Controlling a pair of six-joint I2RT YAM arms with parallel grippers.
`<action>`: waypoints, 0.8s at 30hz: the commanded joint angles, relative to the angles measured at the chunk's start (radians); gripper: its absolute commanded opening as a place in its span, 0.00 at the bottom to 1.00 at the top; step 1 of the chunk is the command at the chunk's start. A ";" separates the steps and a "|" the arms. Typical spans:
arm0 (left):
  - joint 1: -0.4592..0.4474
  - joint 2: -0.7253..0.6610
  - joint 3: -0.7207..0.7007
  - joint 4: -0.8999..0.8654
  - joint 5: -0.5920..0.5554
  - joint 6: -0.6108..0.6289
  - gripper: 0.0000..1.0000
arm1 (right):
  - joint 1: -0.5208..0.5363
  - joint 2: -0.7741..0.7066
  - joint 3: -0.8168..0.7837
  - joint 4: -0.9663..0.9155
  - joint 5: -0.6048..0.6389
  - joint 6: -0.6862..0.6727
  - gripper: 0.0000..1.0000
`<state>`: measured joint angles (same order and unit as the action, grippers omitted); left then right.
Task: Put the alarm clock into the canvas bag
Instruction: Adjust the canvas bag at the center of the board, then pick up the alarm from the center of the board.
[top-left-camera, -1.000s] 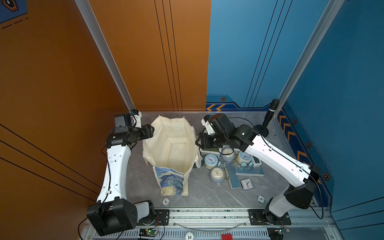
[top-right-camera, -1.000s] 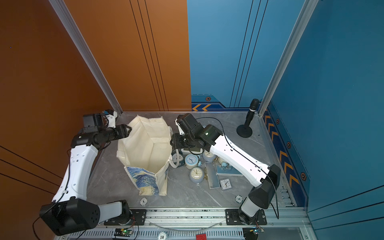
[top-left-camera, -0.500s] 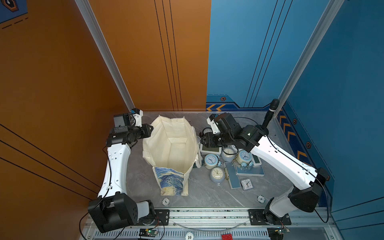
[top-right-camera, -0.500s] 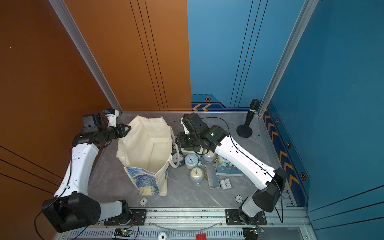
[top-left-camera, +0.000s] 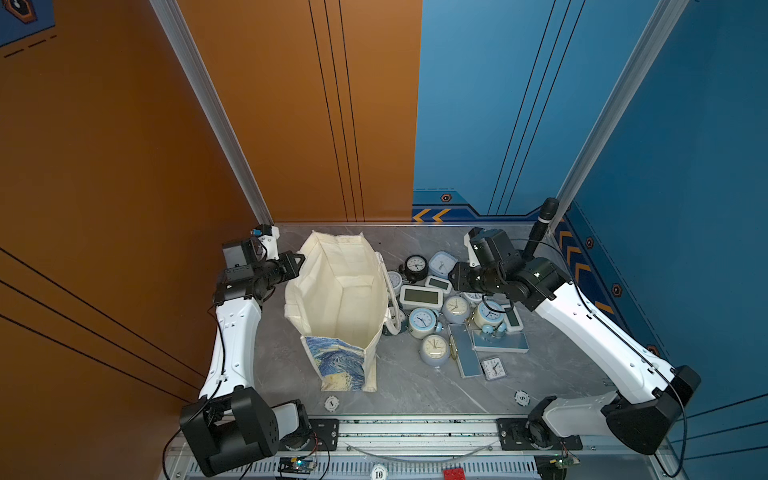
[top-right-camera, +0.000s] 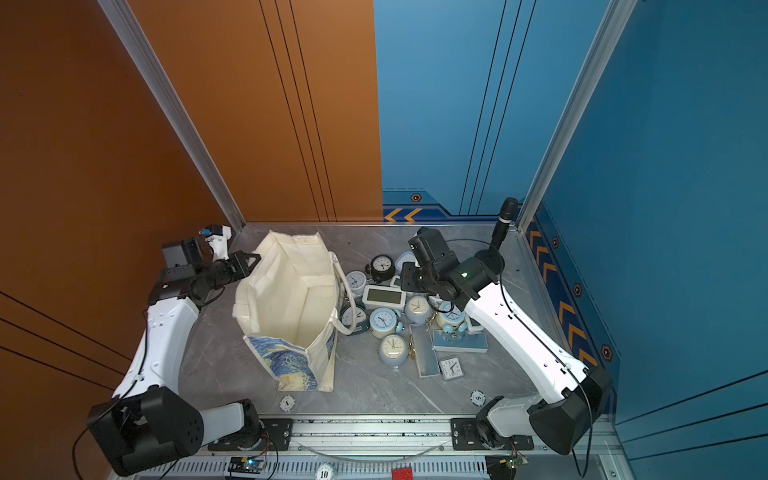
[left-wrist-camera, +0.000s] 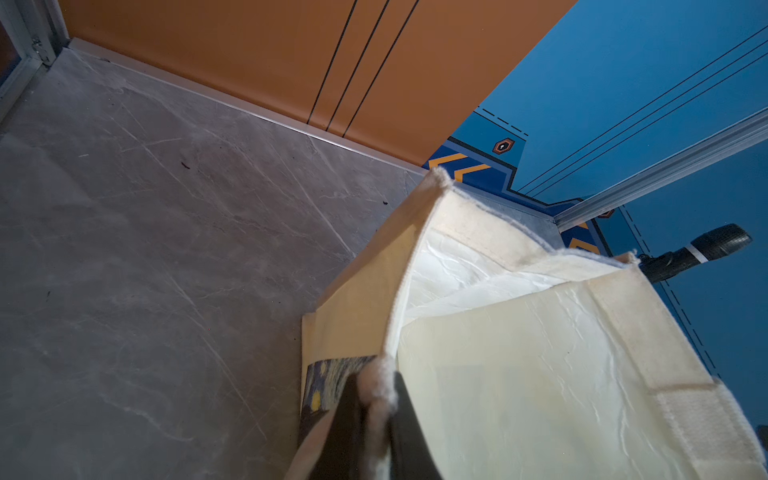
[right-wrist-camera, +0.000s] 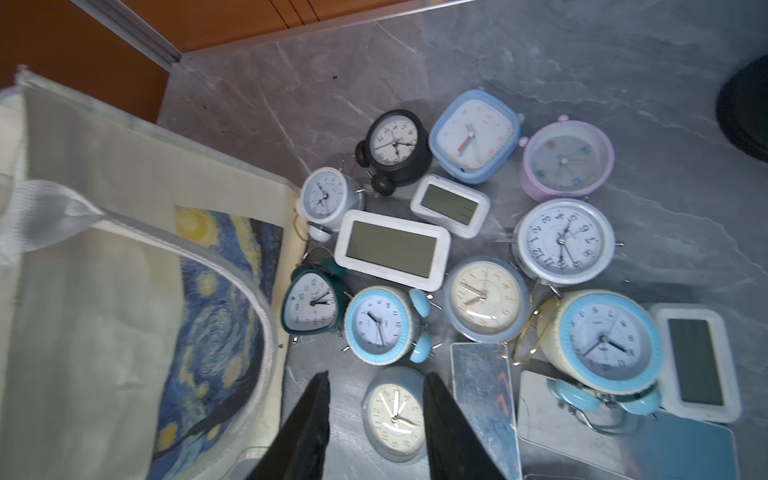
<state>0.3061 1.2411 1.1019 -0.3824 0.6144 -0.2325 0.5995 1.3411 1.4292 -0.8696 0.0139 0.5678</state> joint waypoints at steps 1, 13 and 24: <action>0.013 -0.025 -0.023 0.045 0.053 -0.033 0.00 | -0.044 -0.037 -0.085 -0.080 0.036 -0.038 0.43; 0.027 -0.025 -0.027 0.060 0.082 -0.048 0.00 | -0.010 -0.051 -0.384 -0.056 0.001 -0.036 0.50; 0.031 -0.025 -0.028 0.066 0.094 -0.054 0.00 | 0.063 -0.063 -0.528 0.063 -0.049 0.053 0.45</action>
<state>0.3283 1.2339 1.0817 -0.3477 0.6823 -0.2783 0.6483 1.2938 0.9100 -0.8627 -0.0154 0.5777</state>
